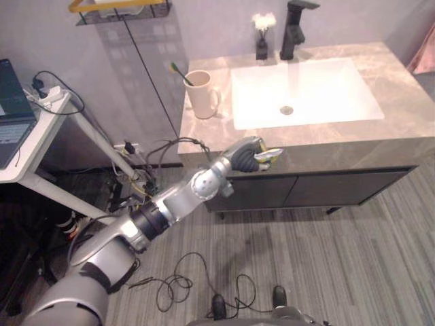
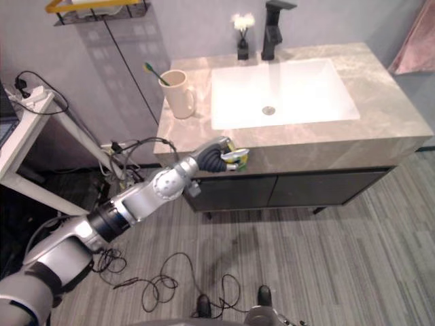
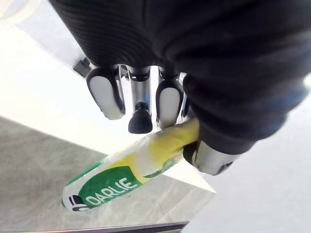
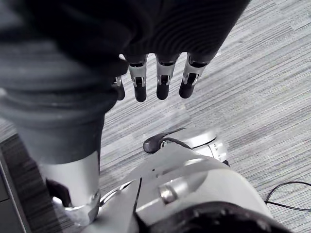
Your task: Organize washtable
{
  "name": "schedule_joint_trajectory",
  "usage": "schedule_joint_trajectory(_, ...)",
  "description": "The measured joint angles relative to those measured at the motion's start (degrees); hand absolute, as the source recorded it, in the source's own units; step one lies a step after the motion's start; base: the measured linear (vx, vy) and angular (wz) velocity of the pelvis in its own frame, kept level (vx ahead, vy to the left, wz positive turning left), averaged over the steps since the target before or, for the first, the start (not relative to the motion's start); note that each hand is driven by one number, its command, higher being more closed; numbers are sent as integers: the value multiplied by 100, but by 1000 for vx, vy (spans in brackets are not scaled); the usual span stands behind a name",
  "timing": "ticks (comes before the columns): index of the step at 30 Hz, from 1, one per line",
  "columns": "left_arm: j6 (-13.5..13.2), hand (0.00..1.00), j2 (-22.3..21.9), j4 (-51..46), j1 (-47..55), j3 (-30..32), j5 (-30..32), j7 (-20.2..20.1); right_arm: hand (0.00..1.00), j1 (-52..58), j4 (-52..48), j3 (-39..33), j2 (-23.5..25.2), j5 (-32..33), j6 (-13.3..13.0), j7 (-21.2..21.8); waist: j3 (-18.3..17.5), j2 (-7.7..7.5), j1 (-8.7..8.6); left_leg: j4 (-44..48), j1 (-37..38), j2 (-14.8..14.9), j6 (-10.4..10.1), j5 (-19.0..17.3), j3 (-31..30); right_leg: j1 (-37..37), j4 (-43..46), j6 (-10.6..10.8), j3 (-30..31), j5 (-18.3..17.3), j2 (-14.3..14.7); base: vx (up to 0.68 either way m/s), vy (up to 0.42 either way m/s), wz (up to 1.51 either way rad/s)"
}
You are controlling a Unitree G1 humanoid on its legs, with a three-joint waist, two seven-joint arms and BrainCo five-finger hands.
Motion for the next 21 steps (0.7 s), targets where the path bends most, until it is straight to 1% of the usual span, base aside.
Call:
schedule_joint_trajectory(2,0,100,6,-132,35,147,-15,15,0,0,5,43,-12,1,3,0,-2,-3,12,-27,0,3,1,1,-10,0,4,-1,3,0,-1,-40,-2,0)
schedule_joint_trajectory(5,0,100,26,-360,35,406,-52,82,0,1,10,124,-68,-15,9,10,-10,8,105,-32,31,40,6,6,-8,8,15,-3,19,-2,21,-45,-17,-6)
schedule_joint_trajectory(8,-11,100,25,-556,51,645,-158,191,0,-4,109,263,-110,-31,12,17,-90,34,123,-33,51,71,-17,28,-15,8,77,-20,12,-13,49,0,0,0)
schedule_joint_trajectory(14,-31,100,26,-574,73,1083,-335,369,0,2,136,461,-116,-36,12,108,-313,-77,121,-34,88,101,-61,74,-35,55,92,-38,-1,-24,91,-7,-4,2)
schedule_joint_trajectory(16,-147,100,53,-375,-82,1192,-461,384,0,6,174,569,-119,-35,13,114,-358,-138,121,-35,101,107,-62,107,-63,86,98,-60,-15,-38,91,-26,-8,9)
schedule_joint_trajectory(18,-181,100,94,-152,-264,1191,-577,382,0,7,189,612,-119,-36,18,115,-376,-167,127,-35,106,109,-62,118,-63,89,98,-72,-15,-46,91,-11,-3,2)
schedule_joint_trajectory(19,-194,100,165,181,-561,1191,-713,382,0,6,217,686,-114,-33,22,117,-392,-198,126,-35,101,110,-63,134,-60,88,98,-80,-19,-52,91,0,0,0)
schedule_joint_trajectory(21,-193,100,297,544,-914,1193,-857,391,0,5,218,770,-117,-30,21,117,-403,-225,122,-35,102,110,-67,143,-58,85,95,-80,-17,-52,91,-8,-3,-2)
